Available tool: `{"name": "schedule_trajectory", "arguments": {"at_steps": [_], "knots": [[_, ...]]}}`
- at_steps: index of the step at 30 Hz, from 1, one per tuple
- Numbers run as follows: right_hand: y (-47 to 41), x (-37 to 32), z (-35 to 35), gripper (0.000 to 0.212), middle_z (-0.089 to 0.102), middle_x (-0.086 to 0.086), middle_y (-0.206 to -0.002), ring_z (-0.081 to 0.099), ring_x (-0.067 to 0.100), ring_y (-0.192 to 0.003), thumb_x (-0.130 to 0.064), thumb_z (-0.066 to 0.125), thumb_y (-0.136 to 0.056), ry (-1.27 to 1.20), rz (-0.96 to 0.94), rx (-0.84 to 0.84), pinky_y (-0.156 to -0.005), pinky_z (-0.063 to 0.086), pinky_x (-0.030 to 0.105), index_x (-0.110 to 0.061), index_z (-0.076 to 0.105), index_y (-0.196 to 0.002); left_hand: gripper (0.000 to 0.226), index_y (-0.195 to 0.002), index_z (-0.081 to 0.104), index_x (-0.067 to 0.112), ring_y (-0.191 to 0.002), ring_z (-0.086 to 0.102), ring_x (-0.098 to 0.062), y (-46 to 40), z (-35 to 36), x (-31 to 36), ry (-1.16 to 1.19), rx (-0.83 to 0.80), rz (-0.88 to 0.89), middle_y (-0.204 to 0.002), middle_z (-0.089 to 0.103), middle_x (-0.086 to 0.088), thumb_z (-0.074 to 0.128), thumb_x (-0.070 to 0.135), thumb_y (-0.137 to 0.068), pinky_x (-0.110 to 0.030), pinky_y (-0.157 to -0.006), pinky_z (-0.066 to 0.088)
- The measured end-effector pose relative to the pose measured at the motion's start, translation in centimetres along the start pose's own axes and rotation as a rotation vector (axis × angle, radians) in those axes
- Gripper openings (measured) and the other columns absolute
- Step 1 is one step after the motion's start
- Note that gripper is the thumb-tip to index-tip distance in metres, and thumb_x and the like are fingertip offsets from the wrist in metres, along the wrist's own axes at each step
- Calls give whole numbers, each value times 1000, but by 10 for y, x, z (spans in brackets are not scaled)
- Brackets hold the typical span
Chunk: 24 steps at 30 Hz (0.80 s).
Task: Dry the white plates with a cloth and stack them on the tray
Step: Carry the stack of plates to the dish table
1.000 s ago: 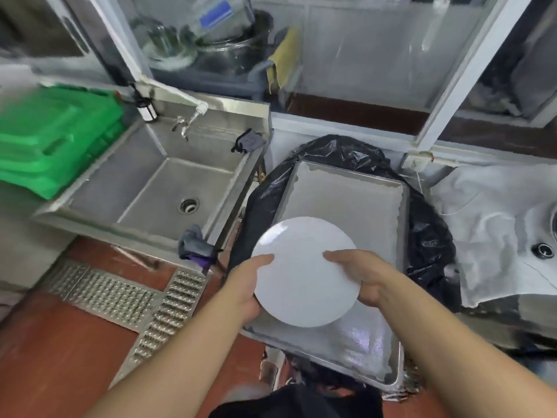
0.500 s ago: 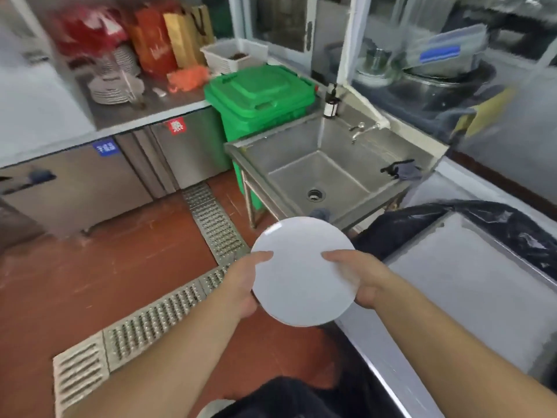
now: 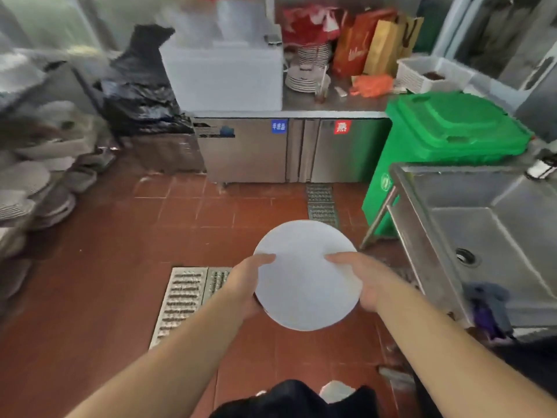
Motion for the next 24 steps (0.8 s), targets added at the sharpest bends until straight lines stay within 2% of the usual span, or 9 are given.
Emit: {"name": "schedule_trajectory", "arguments": {"at_steps": [4, 7, 10, 13, 17, 20, 24], "knots": [[-31, -16, 76, 27, 80, 20, -106, 76, 36, -94, -19, 74, -95, 132, 57, -110, -81, 61, 49, -6, 72, -118, 43, -124, 70, 12, -107, 72, -45, -1, -67, 23, 99, 124, 25, -116, 77, -18, 74, 23, -83, -67, -95, 54], [-59, -32, 129, 30, 79, 20, -110, 75, 38, -102, -16, 73, -96, 230, 52, -192, -83, 60, 49, -3, 70, -123, 41, -124, 69, 10, -107, 73, -43, -2, -106, 36, 233, 221, 36, -116, 77, -19, 74, 21, -85, -61, -92, 58], [-87, -48, 181, 29, 79, 20, -112, 74, 40, -106, -15, 73, -96, 332, 54, -285, -94, 58, 55, -5, 70, -123, 39, -123, 69, 9, -97, 76, -39, -5, -137, 48, 337, 301, 49, -109, 79, -16, 73, 21, -86, -51, -82, 62], [-110, -62, 230, 23, 80, 19, -104, 75, 37, -97, -15, 71, -98, 423, 70, -391, -83, 59, 49, -4, 70, -118, 38, -122, 69, 12, -91, 77, -37, -6, -167, 62, 425, 392, 88, -105, 80, -13, 73, 21, -86, -49, -81, 62], [-132, -76, 299, 26, 79, 21, -111, 75, 36, -96, -17, 67, -101, 576, 97, -553, -72, 58, 42, -3, 71, -123, 42, -124, 69, 10, -87, 77, -37, 1, -202, 72, 550, 546, 139, -106, 80, -14, 75, 20, -84, -47, -70, 62], [-140, -76, 350, 29, 77, 23, -115, 74, 39, -102, -17, 66, -101, 679, 119, -653, -77, 59, 45, -1, 70, -125, 34, -118, 69, 8, -74, 78, -33, 11, -224, 72, 662, 634, 178, -92, 80, -12, 73, 19, -87, -43, -56, 61], [-140, -61, 415, 32, 76, 25, -115, 72, 42, -106, -16, 68, -99, 812, 136, -751, -89, 58, 53, 1, 69, -126, 27, -116, 68, 7, -72, 78, -33, 31, -257, 68, 787, 732, 227, -91, 81, -13, 67, 17, -91, -45, -54, 61]]}}
Point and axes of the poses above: each hand's wrist, its own y-axis away from the middle knuckle, its own z-axis out of the palm, x = y × z, the point moved 9 cm from there along -y, towards the middle knuckle
